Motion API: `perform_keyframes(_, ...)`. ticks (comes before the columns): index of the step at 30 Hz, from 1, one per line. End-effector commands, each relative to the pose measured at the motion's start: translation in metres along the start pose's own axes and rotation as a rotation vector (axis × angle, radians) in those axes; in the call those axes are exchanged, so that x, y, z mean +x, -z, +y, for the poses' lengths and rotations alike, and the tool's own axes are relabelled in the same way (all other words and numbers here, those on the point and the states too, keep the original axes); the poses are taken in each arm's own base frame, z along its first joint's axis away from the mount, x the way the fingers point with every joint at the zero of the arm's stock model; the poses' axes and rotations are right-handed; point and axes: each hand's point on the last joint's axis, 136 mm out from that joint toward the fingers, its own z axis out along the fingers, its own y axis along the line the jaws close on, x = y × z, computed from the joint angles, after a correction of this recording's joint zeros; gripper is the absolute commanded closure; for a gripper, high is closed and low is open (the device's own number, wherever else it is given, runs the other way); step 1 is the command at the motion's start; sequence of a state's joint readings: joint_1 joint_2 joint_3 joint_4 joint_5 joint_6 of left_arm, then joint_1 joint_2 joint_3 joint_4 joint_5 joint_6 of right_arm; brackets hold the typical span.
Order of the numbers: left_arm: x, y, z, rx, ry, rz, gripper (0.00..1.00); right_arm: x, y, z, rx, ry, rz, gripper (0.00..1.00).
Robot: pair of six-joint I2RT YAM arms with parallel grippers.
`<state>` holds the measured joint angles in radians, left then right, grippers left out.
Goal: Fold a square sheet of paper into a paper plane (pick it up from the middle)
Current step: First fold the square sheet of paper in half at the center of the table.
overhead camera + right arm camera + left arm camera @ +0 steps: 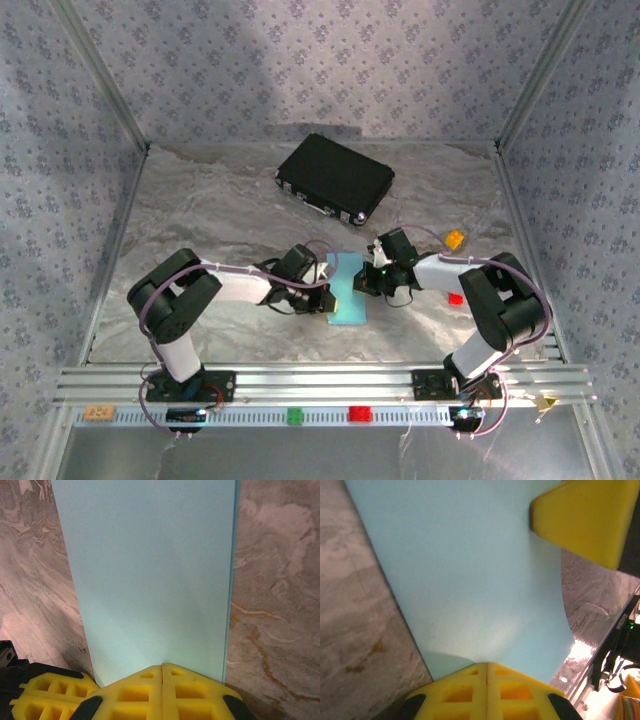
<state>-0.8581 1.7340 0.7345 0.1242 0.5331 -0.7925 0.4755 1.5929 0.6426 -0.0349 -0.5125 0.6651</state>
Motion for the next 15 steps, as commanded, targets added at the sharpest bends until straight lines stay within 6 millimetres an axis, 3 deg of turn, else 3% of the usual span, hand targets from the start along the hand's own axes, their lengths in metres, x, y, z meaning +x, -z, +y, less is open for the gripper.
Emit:
perform_keyframes(1, 0.028, 0.008, 0.027, -0.110, 0.026, 0.059, 1.00, 0.027, 0.000, -0.049, 0.183, -0.091, 0.059, 1.00)
perform_keyframes(9, 0.002, 0.022, -0.025, 0.025, -0.028, -0.011, 1.00, 0.025, 0.001, -0.049, 0.180, -0.091, 0.052, 1.00)
perform_keyframes(15, -0.002, 0.010, -0.029, 0.075, -0.001, 0.001, 1.00, 0.026, 0.000, -0.050, 0.181, -0.093, 0.051, 1.00)
